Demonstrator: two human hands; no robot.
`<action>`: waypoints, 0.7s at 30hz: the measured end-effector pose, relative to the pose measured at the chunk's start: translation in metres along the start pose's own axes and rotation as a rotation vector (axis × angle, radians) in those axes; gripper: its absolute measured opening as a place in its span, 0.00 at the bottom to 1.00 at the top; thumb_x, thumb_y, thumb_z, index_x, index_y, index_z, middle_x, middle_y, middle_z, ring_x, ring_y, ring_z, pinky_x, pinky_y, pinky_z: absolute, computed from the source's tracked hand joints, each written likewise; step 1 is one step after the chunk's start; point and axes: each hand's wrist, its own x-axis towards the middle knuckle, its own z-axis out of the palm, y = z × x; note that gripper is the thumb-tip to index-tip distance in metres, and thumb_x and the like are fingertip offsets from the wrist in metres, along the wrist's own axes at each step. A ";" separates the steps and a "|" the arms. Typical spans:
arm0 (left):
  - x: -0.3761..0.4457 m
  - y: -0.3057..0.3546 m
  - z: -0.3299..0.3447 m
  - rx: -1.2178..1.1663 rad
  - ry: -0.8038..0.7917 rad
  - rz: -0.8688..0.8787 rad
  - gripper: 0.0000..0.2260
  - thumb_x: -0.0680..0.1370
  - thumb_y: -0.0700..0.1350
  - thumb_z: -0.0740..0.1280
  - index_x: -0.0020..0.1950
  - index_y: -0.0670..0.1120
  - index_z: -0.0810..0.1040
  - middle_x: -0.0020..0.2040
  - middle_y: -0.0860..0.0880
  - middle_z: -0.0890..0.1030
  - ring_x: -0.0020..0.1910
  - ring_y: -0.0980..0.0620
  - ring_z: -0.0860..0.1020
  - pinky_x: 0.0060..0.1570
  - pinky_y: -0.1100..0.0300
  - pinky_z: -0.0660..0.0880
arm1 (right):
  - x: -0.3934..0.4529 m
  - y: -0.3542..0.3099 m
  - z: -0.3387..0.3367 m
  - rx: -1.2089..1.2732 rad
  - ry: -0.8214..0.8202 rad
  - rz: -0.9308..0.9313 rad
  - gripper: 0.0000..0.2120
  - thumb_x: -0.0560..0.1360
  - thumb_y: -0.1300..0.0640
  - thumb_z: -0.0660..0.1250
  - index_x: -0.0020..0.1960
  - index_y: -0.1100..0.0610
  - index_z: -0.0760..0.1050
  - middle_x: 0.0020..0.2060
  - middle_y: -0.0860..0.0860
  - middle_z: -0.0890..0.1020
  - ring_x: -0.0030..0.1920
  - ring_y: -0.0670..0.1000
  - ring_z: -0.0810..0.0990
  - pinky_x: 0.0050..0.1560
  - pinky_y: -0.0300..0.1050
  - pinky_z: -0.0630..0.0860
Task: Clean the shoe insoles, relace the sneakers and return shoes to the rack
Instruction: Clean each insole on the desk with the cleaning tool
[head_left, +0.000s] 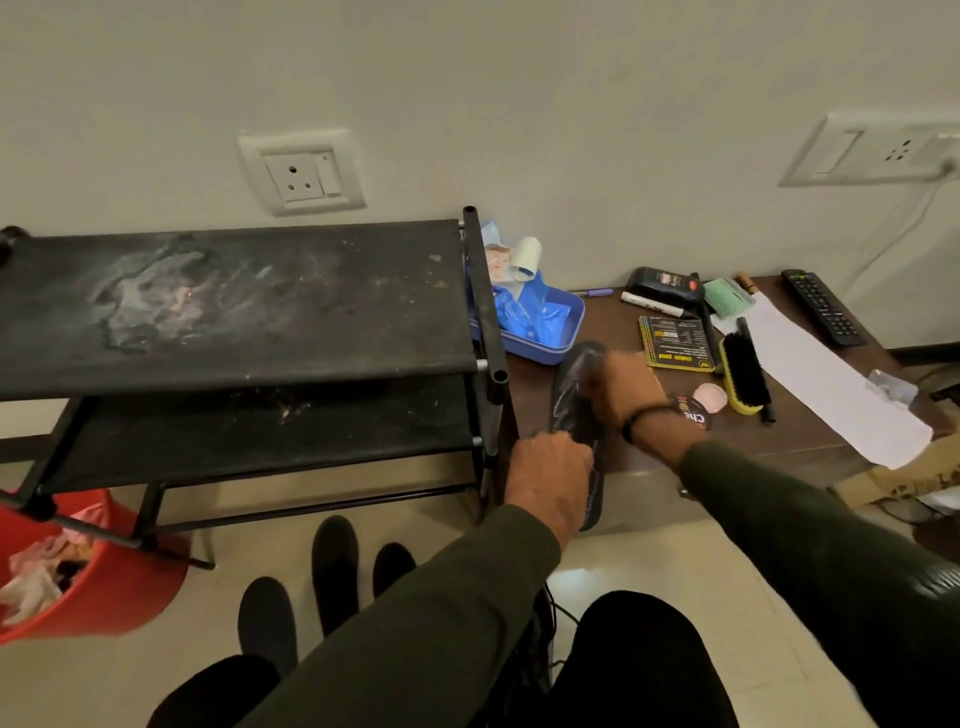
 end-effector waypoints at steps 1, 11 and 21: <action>0.000 -0.001 -0.001 -0.004 -0.002 0.004 0.12 0.77 0.42 0.70 0.61 0.47 0.79 0.57 0.44 0.79 0.56 0.43 0.79 0.48 0.51 0.75 | -0.022 0.002 0.005 -0.004 -0.020 -0.060 0.07 0.75 0.57 0.72 0.51 0.58 0.81 0.44 0.56 0.81 0.44 0.57 0.80 0.42 0.42 0.71; 0.008 -0.004 -0.008 -0.027 -0.065 0.010 0.13 0.80 0.44 0.69 0.64 0.47 0.76 0.58 0.44 0.78 0.56 0.43 0.80 0.54 0.49 0.78 | 0.030 0.015 0.013 0.060 0.102 -0.009 0.07 0.76 0.60 0.70 0.53 0.61 0.80 0.49 0.56 0.80 0.52 0.57 0.80 0.50 0.46 0.75; 0.005 -0.006 -0.009 -0.133 -0.046 -0.028 0.09 0.79 0.41 0.69 0.59 0.46 0.77 0.56 0.44 0.79 0.56 0.44 0.80 0.54 0.50 0.78 | -0.065 0.013 0.054 0.217 0.166 0.010 0.06 0.77 0.60 0.70 0.52 0.58 0.83 0.52 0.52 0.79 0.49 0.50 0.78 0.48 0.32 0.67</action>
